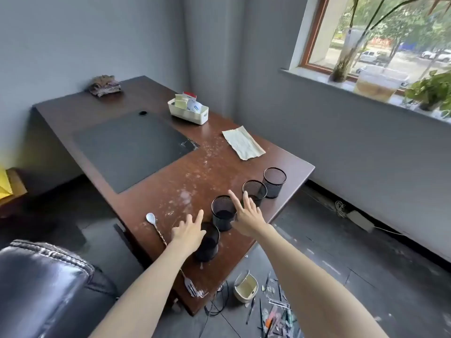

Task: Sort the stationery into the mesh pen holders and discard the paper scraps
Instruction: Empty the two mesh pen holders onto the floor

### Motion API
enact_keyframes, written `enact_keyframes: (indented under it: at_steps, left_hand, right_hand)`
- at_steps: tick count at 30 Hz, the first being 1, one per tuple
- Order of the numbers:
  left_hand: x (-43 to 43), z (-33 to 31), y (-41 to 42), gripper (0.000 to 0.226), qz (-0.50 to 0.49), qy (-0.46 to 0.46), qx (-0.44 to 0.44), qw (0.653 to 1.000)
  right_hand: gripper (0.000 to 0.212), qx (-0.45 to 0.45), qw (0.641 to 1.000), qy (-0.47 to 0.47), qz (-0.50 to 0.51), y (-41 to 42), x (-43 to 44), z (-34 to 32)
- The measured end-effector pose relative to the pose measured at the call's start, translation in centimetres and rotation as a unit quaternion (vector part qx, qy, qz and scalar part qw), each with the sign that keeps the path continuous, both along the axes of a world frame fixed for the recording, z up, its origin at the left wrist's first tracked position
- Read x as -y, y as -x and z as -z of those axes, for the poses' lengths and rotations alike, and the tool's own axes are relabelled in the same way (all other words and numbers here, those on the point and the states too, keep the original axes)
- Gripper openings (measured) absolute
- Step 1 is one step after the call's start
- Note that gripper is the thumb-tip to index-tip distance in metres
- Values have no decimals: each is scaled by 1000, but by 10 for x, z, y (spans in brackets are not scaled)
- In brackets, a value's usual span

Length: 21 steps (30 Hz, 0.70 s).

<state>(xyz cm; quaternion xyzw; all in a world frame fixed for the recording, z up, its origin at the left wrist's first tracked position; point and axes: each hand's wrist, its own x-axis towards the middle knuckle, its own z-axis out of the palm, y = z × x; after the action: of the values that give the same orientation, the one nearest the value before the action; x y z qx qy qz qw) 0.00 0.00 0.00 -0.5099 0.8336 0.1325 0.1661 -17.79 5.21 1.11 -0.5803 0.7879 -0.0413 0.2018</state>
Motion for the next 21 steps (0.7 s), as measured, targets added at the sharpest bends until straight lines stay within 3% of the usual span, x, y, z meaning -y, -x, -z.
enact_keyframes:
  at_steps: [2, 8, 11, 15, 18, 21]
  left_hand:
    - [5, 3, -1, 63, -29, -48, -11, 998]
    - [15, 19, -6, 40, -53, -64, -34, 996]
    - [20, 13, -7, 37, -63, -74, -56, 994]
    - [30, -4, -1, 34, -67, -89, -91, 990]
    - [37, -17, 16, 42, -20, -109, -74, 991]
    - [34, -28, 45, 35, 87, -141, -35, 986]
  right_hand:
    - [86, 21, 999, -43, 10, -2, 6, 11]
    - [68, 117, 981, -132, 76, -12, 15, 47]
    - [59, 156, 979, -92, 96, -14, 20, 51]
    - [36, 106, 986, -7, 132, -9, 8, 47]
    - [24, 45, 986, 59, 148, 4, -21, 40]
    - [31, 36, 978, 106, 175, 24, -61, 33]
